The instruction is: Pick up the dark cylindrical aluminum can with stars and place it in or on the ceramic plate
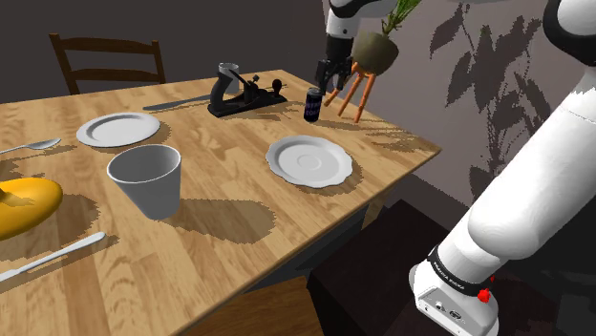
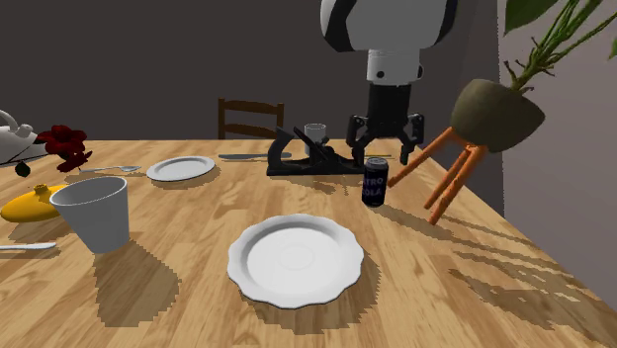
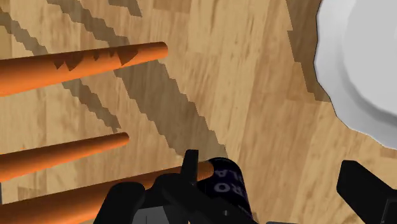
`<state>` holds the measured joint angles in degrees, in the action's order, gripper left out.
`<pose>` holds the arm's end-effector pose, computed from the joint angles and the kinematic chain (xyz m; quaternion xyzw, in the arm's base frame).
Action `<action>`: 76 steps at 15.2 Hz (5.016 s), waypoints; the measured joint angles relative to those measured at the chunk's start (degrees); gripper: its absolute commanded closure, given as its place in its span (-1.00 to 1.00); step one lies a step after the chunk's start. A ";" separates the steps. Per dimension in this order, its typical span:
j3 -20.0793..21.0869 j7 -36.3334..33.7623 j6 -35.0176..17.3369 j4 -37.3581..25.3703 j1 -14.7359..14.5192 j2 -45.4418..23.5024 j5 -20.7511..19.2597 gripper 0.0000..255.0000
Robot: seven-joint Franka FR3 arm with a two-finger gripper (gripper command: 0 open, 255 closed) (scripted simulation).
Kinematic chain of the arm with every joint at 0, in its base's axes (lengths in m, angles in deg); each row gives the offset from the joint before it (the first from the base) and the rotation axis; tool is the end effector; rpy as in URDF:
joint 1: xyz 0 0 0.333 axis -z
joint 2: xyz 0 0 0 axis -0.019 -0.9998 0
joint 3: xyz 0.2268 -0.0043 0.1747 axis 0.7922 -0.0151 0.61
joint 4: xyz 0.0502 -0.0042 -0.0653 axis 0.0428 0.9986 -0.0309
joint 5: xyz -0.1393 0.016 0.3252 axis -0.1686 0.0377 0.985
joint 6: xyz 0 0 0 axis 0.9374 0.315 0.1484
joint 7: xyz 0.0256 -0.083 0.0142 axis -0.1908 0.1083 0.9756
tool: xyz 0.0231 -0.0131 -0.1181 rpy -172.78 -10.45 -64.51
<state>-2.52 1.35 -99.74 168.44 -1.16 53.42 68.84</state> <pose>0.5149 -0.0436 0.4868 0.9989 0.0446 -0.0113 0.0035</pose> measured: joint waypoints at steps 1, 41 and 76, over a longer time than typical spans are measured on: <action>-0.23 0.39 -0.03 -2.41 0.21 -2.29 0.25 -1.00; -0.35 0.51 2.73 -19.43 0.70 -15.77 1.80 1.00; 10.62 -20.36 2.90 13.35 -9.80 17.23 2.45 1.00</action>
<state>8.10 -19.01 -96.84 181.79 -10.96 70.64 71.29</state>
